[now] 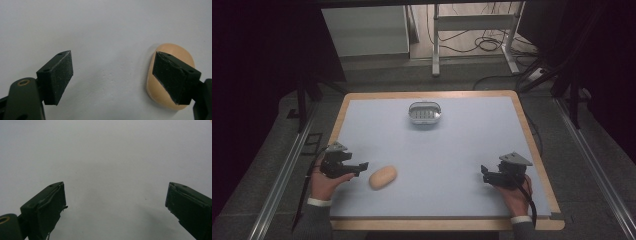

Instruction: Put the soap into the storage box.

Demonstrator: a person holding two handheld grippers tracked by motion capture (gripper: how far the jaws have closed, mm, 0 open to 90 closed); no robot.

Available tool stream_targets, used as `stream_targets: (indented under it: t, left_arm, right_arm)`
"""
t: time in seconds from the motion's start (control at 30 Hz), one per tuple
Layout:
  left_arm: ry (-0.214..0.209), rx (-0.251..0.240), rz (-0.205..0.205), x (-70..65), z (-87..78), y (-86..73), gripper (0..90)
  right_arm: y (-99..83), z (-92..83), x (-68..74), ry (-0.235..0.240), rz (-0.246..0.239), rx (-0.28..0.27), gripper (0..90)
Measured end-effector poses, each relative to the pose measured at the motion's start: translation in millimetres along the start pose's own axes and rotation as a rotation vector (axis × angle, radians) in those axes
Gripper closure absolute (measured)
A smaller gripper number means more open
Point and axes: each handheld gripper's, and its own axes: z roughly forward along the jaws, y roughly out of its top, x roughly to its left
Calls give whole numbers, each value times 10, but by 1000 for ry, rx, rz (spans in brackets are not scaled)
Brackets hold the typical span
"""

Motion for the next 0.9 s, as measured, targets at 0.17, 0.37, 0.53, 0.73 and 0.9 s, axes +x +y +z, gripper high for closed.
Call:
stream_targets:
  t: [0.17, 0.37, 0.53, 0.73, 0.9]
  left_arm:
    - [1, -5, -1, -2, -9, -1, 172]
    - [8, 7, 13, -10, 7, -9, 171]
    - [11, 13, 15, -12, 16, -23, 171]
    - [11, 13, 10, 4, 2, -26, 181]
    - [4, 16, 7, 20, -6, -22, 200]
  right_arm:
    - [-8, -20, -1, 0, 10, -7, 45]
    - [-13, -22, -4, -2, 10, -2, 78]
    - [-20, -26, -5, 5, -6, 1, 85]
    - [-21, -25, -25, 14, 14, 5, 89]
    - [-20, -18, -18, 10, 11, 10, 90]
